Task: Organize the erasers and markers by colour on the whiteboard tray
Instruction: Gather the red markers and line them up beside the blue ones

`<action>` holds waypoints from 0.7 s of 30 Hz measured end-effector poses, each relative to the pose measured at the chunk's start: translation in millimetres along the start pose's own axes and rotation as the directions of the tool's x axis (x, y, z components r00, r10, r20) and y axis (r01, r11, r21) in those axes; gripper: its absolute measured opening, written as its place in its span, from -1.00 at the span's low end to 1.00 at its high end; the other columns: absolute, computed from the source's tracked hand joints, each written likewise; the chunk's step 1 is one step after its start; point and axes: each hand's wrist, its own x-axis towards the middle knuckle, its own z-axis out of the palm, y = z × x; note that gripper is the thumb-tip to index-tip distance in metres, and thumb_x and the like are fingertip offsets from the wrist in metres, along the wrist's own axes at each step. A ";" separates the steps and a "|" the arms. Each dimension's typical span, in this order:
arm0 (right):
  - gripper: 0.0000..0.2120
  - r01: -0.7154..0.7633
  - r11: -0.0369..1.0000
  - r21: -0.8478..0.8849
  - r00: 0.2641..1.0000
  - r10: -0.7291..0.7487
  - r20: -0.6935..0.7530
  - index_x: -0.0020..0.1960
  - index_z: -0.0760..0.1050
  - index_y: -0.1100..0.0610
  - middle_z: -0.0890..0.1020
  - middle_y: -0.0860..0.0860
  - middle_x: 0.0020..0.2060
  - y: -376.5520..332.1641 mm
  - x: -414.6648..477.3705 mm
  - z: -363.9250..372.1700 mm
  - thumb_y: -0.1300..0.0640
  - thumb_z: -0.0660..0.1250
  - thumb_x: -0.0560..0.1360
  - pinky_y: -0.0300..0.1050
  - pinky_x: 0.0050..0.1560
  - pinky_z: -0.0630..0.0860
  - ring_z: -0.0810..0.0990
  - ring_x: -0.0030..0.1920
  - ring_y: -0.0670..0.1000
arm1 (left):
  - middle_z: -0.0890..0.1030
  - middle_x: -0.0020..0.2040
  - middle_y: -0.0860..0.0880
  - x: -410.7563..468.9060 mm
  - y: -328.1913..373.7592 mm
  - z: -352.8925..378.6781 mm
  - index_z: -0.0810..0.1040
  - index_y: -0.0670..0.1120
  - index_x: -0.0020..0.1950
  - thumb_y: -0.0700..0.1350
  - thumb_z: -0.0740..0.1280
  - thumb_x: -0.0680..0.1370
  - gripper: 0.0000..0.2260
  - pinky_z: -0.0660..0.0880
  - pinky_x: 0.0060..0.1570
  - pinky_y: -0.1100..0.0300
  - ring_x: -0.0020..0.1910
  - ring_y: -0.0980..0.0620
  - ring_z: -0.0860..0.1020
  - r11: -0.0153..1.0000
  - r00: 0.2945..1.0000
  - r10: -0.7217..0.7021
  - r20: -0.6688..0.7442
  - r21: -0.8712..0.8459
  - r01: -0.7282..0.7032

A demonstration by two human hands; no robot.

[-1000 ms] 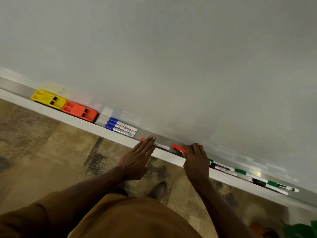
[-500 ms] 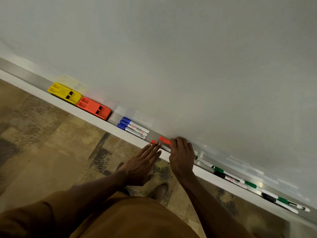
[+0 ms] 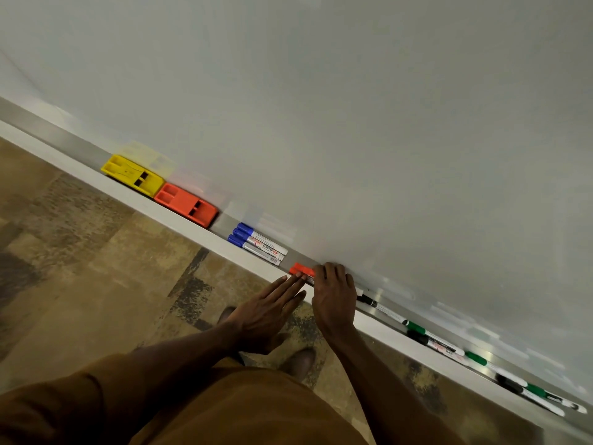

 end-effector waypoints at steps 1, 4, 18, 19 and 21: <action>-0.70 0.004 1.000 0.005 1.000 -0.004 0.004 0.06 0.57 0.18 0.64 0.12 -0.06 0.2 0.1 0.1 0.21 0.53 0.36 0.09 -0.08 0.62 0.62 -0.01 0.19 | -0.13 0.70 -0.30 -0.5 0.4 -0.2 -0.02 -0.21 0.70 0.35 0.13 0.62 -0.13 -0.18 0.62 -0.16 0.68 -0.22 -0.27 1.000 1.000 -0.002 0.000 -0.005 0.002; -0.66 0.010 1.000 0.025 0.999 -0.009 -0.033 0.09 0.59 0.18 0.65 0.13 -0.04 3.8 -1.3 0.5 0.20 0.56 0.34 0.11 -0.05 0.63 0.63 0.01 0.19 | -0.10 0.69 -0.32 -1.0 0.8 0.7 0.00 -0.23 0.69 0.35 0.14 0.63 -0.13 -0.10 0.64 -0.17 0.69 -0.23 -0.24 1.000 1.000 -0.002 -0.012 -0.024 0.002; -0.83 -0.055 0.986 0.154 0.951 0.099 -0.292 0.11 0.52 0.17 0.68 0.08 -0.18 11.1 -15.5 -1.2 0.10 0.24 0.64 -0.01 -0.13 0.52 0.66 -0.20 0.13 | -0.12 0.69 -0.32 15.4 8.8 -15.8 -0.09 -0.27 0.69 0.45 0.03 0.62 -0.05 -0.18 0.66 -0.17 0.68 -0.25 -0.25 0.999 0.995 -0.040 -0.087 0.030 0.042; -0.86 -0.051 0.991 0.121 0.946 0.087 -0.312 0.11 0.54 0.18 0.68 0.09 -0.16 11.1 -13.5 -0.7 0.14 0.26 0.63 0.01 -0.11 0.52 0.66 -0.17 0.14 | -0.10 0.69 -0.32 14.5 8.5 -15.8 -0.07 -0.27 0.69 0.44 0.04 0.62 -0.06 -0.23 0.66 -0.16 0.68 -0.25 -0.24 0.998 0.995 -0.041 -0.087 0.038 0.044; -0.84 -0.028 0.999 0.036 0.937 0.039 -0.348 0.13 0.58 0.20 0.68 0.13 -0.07 9.3 -9.4 1.8 0.21 0.28 0.61 0.04 -0.07 0.55 0.66 -0.08 0.16 | -0.09 0.69 -0.32 12.7 6.8 -15.9 -0.05 -0.27 0.69 0.44 0.06 0.62 -0.06 -0.32 0.64 -0.14 0.68 -0.25 -0.25 0.998 0.996 -0.045 -0.078 0.035 0.048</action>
